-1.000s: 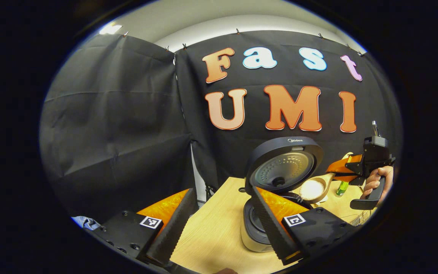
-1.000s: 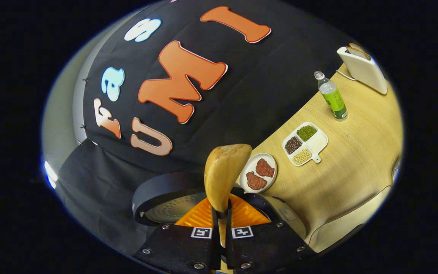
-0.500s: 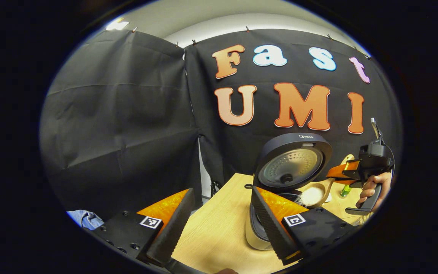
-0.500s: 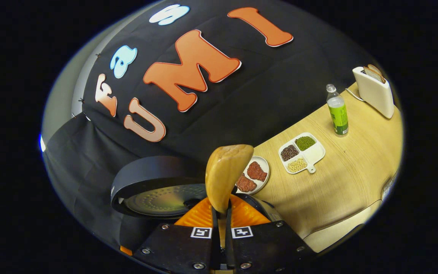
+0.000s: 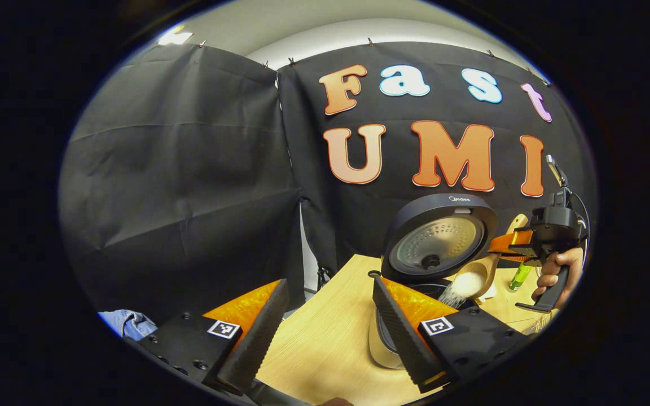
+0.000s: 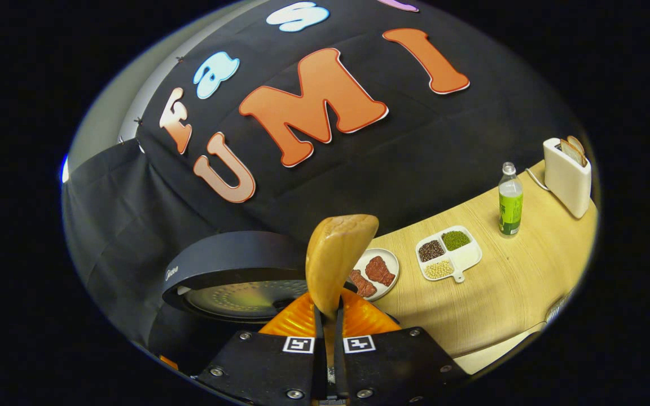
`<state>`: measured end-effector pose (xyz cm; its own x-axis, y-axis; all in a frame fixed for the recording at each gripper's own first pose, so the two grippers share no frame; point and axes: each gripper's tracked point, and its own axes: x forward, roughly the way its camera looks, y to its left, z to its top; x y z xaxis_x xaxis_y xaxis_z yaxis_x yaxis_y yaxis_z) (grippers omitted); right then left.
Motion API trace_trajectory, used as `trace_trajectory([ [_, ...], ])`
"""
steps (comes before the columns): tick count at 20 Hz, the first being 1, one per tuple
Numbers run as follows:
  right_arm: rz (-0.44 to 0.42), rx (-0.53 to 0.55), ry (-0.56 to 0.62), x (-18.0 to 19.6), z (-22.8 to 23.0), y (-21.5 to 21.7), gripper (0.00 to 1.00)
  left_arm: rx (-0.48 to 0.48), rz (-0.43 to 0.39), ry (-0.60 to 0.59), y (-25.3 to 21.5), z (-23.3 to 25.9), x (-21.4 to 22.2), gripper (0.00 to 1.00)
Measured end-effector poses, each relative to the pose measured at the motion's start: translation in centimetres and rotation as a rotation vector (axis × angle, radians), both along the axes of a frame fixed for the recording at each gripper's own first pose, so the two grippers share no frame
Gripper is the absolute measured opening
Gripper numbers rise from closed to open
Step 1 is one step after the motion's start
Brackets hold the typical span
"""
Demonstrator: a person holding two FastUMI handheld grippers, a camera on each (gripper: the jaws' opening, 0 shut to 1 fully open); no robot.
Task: Close the left gripper, press the button to open the rice cooker; take a wooden spoon from the chopstick holder with the right hand, scoop a spoonful of rice and pour it into the rice cooker, then put the wooden spoon back into the chopstick holder.
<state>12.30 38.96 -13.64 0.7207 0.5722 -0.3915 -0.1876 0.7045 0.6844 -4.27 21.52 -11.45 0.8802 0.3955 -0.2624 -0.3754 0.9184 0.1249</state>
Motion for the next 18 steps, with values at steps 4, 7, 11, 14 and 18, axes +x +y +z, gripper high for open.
trace_trajectory([
  [4,0.023,-0.029,-0.037,-0.5,0.4,0.7,0.05,0.022,0.0,-0.002,-0.1,0.2,0.0,0.94],
  [7,0.042,-0.054,-0.068,-0.8,0.8,1.3,0.05,0.026,-0.007,-0.004,0.0,0.3,0.0,0.94],
  [11,0.074,-0.088,-0.113,-1.3,1.2,1.9,0.05,0.028,-0.007,0.0,0.0,0.2,0.0,0.94],
  [14,0.1,-0.124,-0.168,-1.5,1.8,2.4,0.05,0.031,-0.003,0.002,0.1,0.3,-0.1,0.94],
  [18,0.127,-0.175,-0.251,-2.0,2.5,2.9,0.05,0.036,0.002,0.003,0.1,0.3,-0.2,0.94],
])
